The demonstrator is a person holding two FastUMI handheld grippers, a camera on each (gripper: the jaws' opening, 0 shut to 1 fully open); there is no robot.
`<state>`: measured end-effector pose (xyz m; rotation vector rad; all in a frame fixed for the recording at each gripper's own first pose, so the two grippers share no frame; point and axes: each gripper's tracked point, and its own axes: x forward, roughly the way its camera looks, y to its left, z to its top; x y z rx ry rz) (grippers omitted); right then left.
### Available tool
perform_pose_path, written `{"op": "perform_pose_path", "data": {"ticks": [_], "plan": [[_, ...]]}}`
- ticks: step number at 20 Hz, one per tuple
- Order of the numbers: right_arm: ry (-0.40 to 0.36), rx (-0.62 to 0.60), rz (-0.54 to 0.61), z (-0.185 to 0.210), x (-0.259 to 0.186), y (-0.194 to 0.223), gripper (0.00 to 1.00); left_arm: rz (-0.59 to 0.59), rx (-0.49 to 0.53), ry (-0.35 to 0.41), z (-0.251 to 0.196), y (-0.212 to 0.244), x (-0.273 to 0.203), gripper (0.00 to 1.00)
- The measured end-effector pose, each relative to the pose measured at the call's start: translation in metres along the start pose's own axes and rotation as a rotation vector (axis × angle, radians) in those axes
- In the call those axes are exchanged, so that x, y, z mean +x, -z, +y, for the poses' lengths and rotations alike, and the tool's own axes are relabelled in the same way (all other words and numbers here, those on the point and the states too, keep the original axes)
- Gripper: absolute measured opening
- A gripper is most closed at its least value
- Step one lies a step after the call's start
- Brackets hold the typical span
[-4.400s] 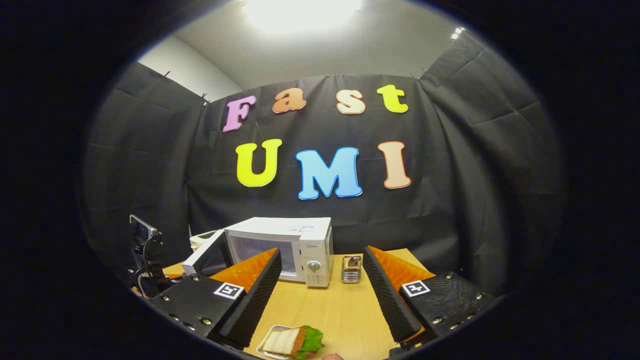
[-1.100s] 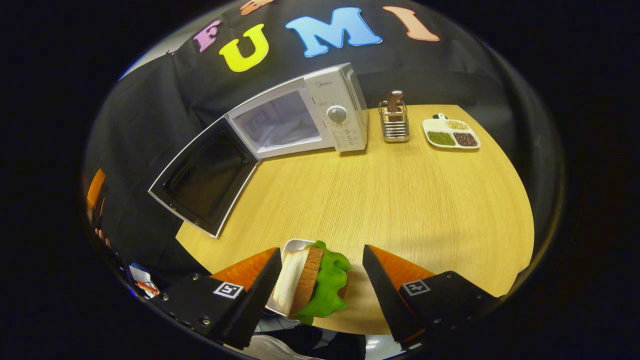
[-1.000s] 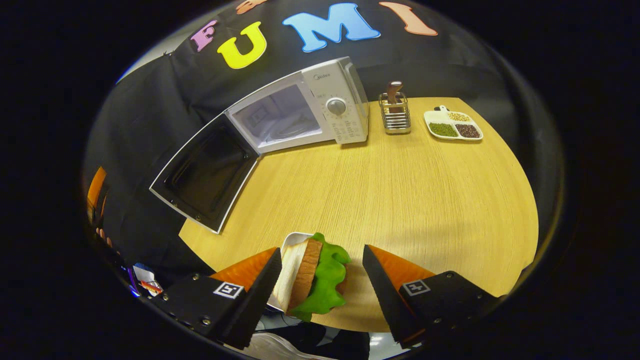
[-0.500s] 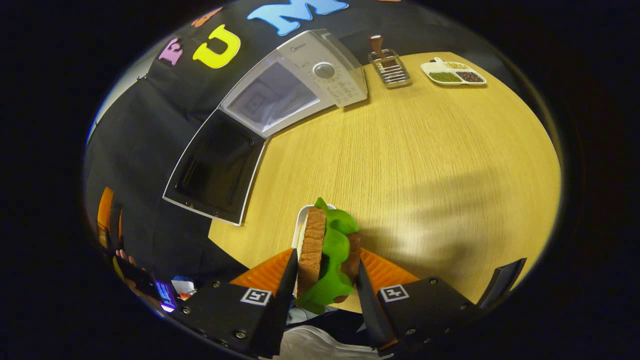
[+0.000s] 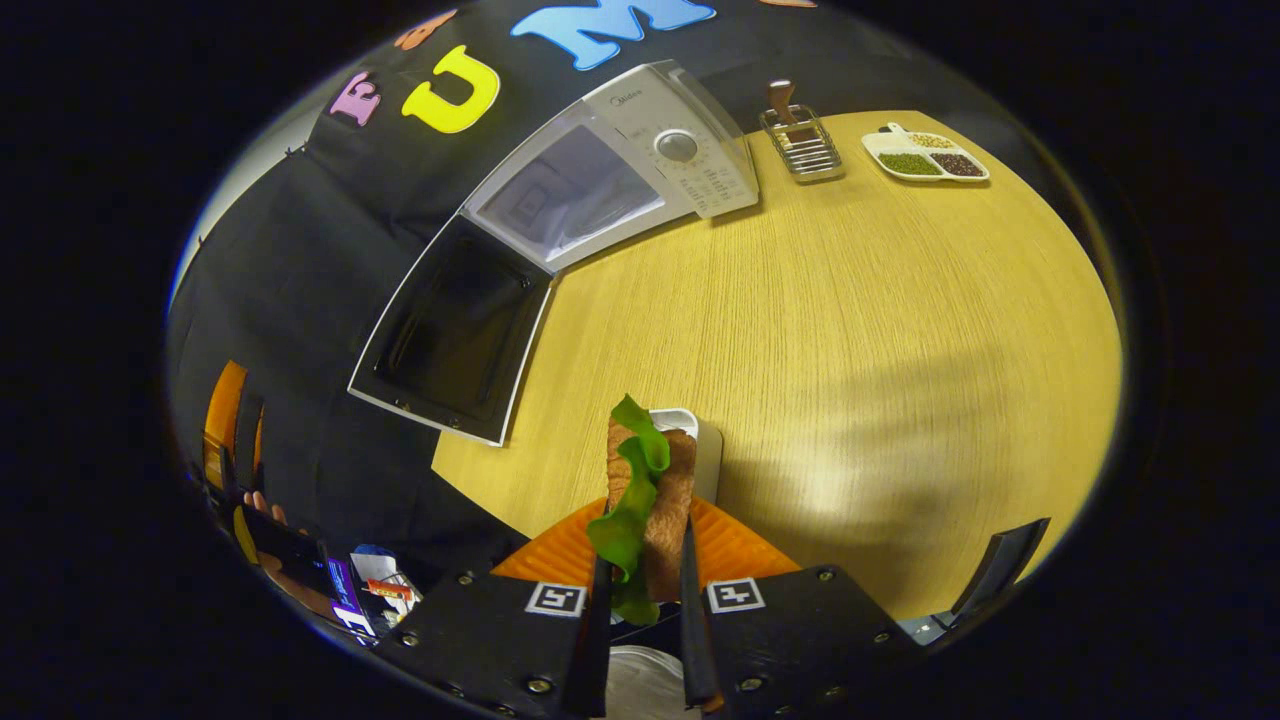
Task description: Open the microwave oven with the left hand, put the food in, and close the microwave oven.
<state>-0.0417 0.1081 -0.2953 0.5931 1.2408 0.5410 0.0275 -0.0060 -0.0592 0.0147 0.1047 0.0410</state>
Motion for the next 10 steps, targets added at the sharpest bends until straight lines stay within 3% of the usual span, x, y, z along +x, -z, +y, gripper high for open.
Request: {"op": "perform_pose_path", "data": {"ticks": [10], "plan": [[-0.021, 0.063, -0.208, 0.063, 0.005, -0.062, 0.29, -0.065, -0.052, 0.167, 0.017, -0.02, 0.065, 0.96]]}}
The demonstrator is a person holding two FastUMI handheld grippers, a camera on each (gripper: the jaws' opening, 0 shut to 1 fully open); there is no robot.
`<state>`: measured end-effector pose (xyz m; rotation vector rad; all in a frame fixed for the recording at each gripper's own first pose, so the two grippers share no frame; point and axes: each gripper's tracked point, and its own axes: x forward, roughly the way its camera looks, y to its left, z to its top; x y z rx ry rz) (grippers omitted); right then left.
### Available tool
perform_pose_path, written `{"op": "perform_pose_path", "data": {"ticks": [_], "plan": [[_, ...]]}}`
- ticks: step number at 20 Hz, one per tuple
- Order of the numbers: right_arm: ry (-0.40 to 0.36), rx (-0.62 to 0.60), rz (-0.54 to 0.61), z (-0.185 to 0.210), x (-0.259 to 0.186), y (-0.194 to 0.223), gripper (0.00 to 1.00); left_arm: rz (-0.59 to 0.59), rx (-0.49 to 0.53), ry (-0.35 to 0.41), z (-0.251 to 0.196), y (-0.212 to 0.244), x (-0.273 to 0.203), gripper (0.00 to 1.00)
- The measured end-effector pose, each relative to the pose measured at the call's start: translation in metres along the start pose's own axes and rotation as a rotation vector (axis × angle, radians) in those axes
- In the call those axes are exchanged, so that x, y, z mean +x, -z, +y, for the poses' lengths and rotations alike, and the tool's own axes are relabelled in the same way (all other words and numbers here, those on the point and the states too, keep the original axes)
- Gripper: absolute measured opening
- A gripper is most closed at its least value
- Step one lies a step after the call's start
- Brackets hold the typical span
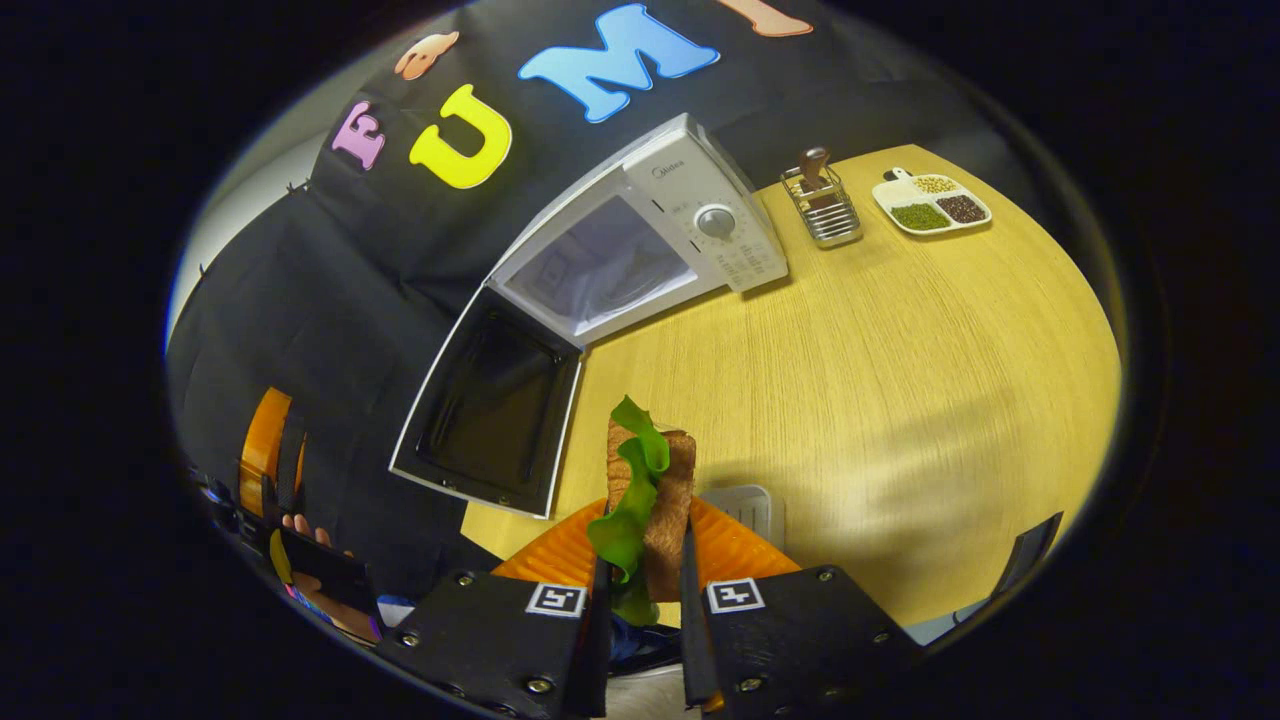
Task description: Open the microwave oven with the left hand, put the food in, and close the microwave oven.
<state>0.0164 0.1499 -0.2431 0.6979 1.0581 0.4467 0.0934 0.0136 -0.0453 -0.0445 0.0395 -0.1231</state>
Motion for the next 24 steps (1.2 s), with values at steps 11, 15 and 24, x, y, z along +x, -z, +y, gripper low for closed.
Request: {"op": "perform_pose_path", "data": {"ticks": [11, 15, 24], "plan": [[0.009, 0.041, -0.225, 0.061, 0.075, -0.059, 0.29, -0.016, 0.015, 0.058, 0.079, -0.004, 0.047, 0.96], [0.012, 0.056, -0.281, 0.079, 0.112, -0.075, 0.29, 0.001, 0.022, 0.068, 0.11, 0.004, 0.062, 0.95], [0.057, 0.12, -0.433, 0.092, 0.182, -0.109, 0.29, 0.052, 0.039, 0.079, 0.167, 0.023, 0.086, 0.97]]}}
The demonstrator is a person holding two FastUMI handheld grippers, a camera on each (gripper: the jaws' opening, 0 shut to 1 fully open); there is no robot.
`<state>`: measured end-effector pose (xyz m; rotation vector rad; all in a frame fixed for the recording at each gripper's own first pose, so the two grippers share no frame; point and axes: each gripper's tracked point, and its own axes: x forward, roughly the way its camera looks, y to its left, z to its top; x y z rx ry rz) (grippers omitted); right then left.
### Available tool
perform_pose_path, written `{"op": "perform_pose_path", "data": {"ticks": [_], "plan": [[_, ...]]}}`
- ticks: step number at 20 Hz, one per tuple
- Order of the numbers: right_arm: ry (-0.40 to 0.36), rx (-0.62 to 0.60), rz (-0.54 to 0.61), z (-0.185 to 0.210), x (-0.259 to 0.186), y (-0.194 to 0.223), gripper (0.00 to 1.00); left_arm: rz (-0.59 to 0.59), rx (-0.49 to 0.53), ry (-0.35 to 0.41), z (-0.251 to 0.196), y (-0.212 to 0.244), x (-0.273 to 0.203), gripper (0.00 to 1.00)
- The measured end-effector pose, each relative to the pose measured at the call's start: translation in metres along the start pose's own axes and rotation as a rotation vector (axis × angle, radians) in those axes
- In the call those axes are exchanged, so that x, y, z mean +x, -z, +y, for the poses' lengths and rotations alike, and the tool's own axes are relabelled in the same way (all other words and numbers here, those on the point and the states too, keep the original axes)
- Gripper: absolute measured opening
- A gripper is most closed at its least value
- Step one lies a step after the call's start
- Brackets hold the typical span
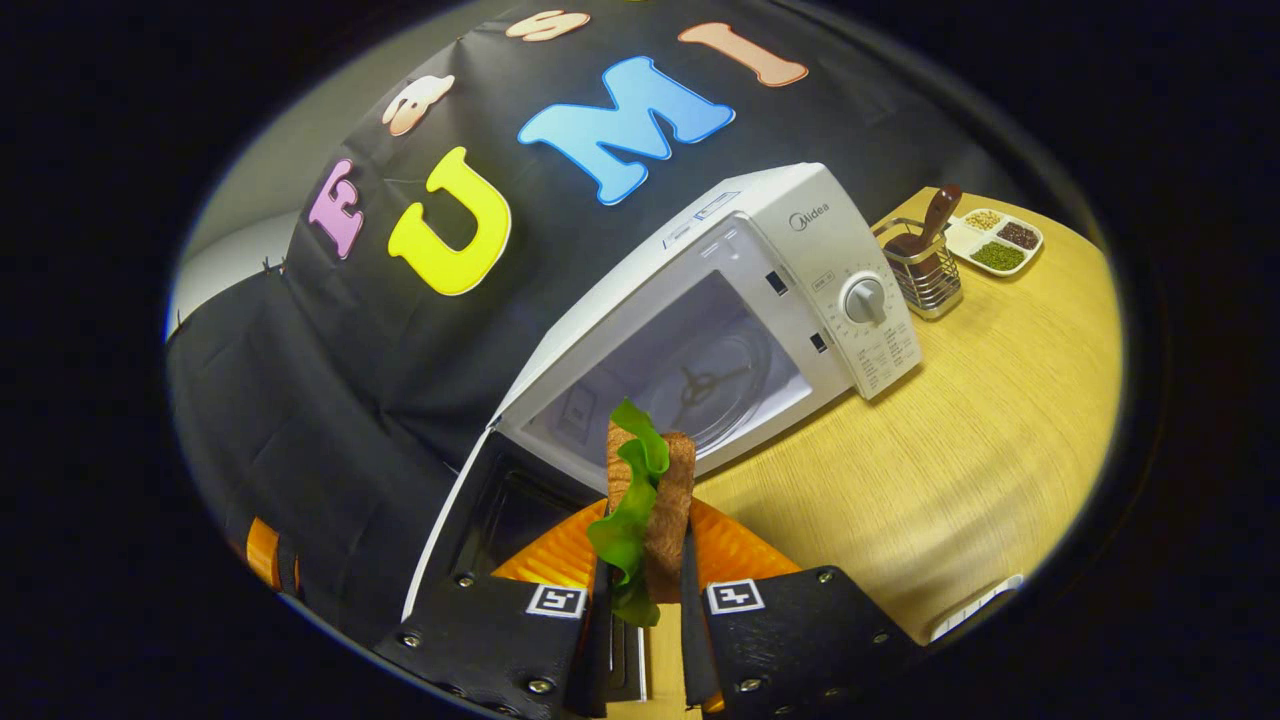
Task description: Open the microwave oven with the left hand, put the food in, and close the microwave oven.
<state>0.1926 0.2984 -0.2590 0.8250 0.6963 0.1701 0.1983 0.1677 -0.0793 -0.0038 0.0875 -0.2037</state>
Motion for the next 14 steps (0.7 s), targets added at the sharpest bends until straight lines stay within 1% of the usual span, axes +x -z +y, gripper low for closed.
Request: {"op": "perform_pose_path", "data": {"ticks": [1, 4, 5, 10, 12, 14], "plan": [[0.005, 0.009, -0.014, 0.0, 0.008, -0.001, 0.29, 0.009, 0.002, -0.002, 0.005, 0.003, 0.001, 0.95], [0.017, 0.017, -0.059, 0.002, 0.033, -0.002, 0.29, 0.02, 0.015, -0.032, 0.025, 0.002, 0.002, 0.96], [0.017, 0.022, -0.067, 0.004, 0.041, -0.002, 0.29, 0.022, 0.016, -0.043, 0.031, 0.003, 0.001, 0.95], [-0.002, 0.05, -0.149, 0.01, 0.085, -0.015, 0.31, 0.045, 0.039, -0.098, 0.062, 0.006, -0.003, 0.96], [-0.002, 0.062, -0.156, 0.008, 0.104, -0.017, 0.31, 0.063, 0.038, -0.122, 0.071, 0.011, -0.006, 0.95], [0.007, 0.062, -0.162, 0.005, 0.124, -0.019, 0.31, 0.071, 0.047, -0.148, 0.079, 0.014, -0.012, 0.96]]}}
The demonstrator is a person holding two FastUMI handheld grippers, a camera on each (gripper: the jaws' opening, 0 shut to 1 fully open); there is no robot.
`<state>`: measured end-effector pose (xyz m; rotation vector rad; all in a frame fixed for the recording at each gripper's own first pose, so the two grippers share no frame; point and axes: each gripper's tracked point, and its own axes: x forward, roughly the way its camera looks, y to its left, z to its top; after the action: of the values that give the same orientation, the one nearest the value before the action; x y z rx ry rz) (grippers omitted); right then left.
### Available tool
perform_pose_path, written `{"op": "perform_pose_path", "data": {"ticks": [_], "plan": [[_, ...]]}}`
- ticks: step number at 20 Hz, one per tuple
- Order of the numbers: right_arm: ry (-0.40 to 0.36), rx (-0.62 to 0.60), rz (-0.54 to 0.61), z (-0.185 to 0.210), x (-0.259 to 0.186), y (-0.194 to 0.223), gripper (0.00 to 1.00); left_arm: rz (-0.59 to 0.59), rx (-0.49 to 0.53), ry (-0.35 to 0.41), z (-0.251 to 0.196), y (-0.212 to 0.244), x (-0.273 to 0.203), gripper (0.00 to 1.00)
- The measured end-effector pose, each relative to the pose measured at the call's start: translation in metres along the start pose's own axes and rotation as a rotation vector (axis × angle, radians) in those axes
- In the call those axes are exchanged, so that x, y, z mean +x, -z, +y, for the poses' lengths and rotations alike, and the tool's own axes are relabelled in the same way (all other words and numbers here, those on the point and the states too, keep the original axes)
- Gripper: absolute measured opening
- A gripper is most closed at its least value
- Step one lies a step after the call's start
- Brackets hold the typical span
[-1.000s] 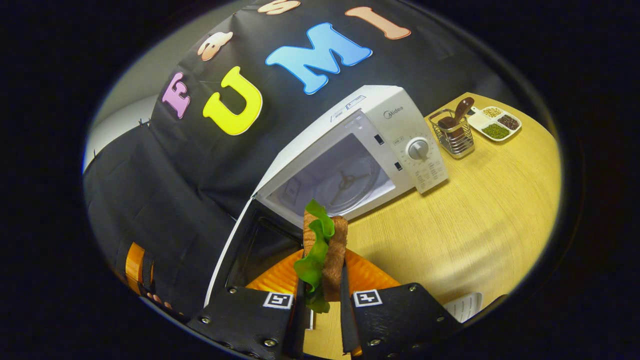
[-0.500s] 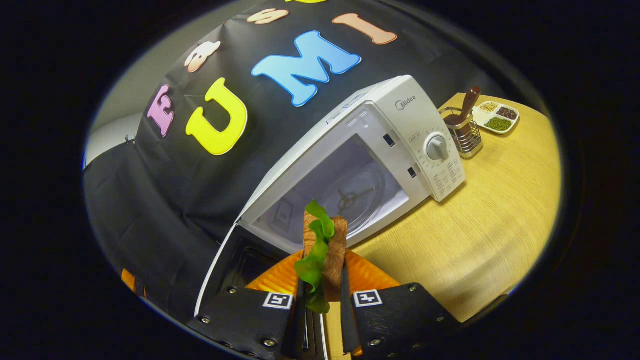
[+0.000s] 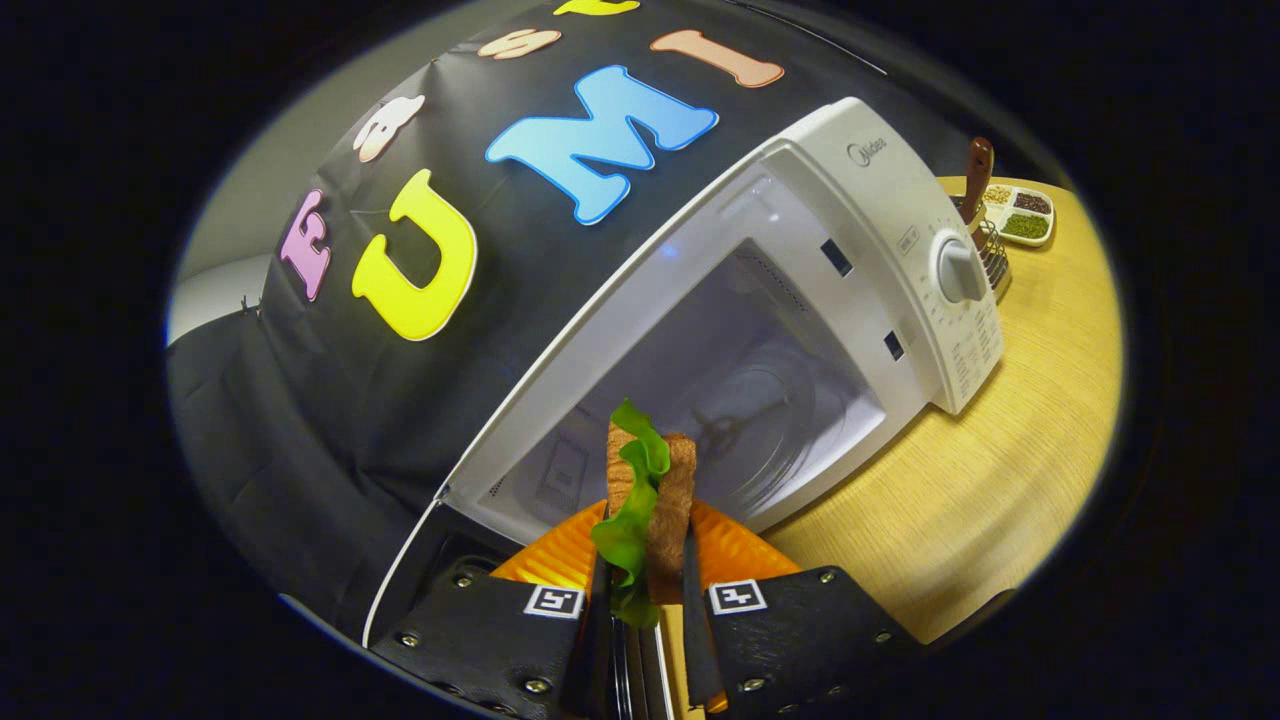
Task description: Open the microwave oven with the left hand, put the food in, and close the microwave oven.
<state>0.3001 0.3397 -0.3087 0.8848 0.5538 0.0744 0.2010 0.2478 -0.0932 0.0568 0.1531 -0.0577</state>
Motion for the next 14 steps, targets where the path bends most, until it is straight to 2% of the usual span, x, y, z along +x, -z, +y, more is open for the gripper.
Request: {"op": "perform_pose_path", "data": {"ticks": [3, 4, 7, 13, 14], "plan": [[0.024, -0.016, -0.012, -0.009, 0.025, 0.004, 0.31, 0.023, 0.031, -0.045, 0.016, 0.009, -0.01, 0.97], [0.038, -0.02, -0.016, -0.013, 0.031, 0.005, 0.36, 0.026, 0.039, -0.064, 0.022, 0.011, -0.013, 0.97], [0.028, -0.024, -0.043, -0.013, 0.042, 0.001, 0.36, 0.044, 0.038, -0.105, 0.037, 0.016, -0.022, 0.97], [0.076, -0.095, -0.122, -0.025, 0.06, -0.016, 0.36, 0.06, 0.048, -0.123, 0.046, 0.026, -0.027, 0.97], [0.101, -0.108, -0.126, -0.03, 0.063, -0.018, 0.41, 0.06, 0.054, -0.121, 0.044, 0.027, -0.029, 0.96]]}}
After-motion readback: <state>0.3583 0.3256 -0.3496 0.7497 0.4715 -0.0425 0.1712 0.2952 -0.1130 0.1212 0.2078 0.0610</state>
